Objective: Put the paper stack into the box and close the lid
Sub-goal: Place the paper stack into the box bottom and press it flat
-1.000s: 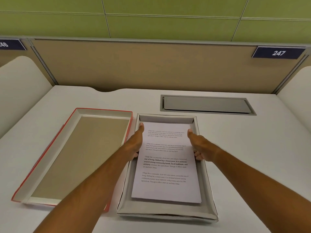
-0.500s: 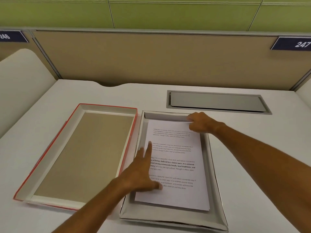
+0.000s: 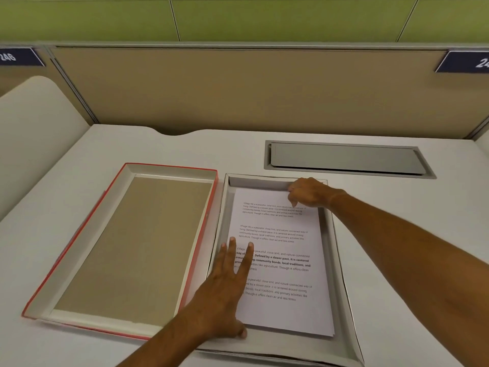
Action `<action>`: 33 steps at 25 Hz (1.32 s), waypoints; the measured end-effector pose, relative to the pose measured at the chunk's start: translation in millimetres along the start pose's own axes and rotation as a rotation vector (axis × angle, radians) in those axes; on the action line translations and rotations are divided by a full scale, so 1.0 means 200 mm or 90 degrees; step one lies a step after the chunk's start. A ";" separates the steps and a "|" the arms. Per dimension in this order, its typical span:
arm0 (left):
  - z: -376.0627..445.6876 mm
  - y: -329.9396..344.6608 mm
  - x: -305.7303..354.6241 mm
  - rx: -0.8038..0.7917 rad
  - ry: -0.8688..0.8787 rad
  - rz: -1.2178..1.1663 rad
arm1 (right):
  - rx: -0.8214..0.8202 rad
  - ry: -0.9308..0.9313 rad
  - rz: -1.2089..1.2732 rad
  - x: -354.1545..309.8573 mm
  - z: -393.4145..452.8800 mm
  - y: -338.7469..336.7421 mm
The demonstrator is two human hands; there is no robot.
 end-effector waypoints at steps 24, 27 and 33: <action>0.12 -0.27 -0.08 0.012 -0.248 -0.825 | 0.062 0.219 0.788 -0.02 -0.81 0.34; 0.18 -0.26 -0.16 -0.034 -0.302 -0.878 | 0.064 0.268 0.771 0.00 -0.79 0.33; 0.23 -0.24 -0.21 -0.092 -0.301 -0.853 | 0.061 0.310 0.764 0.04 -0.80 0.34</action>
Point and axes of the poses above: each hand's wrist, its own z-axis towards the middle knuckle, its own y-axis out of the palm, x = y × z, the point moved 3 cm from there along z, towards the middle knuckle, and after that the axes turned 12 degrees about z, right-handed, at the moved point
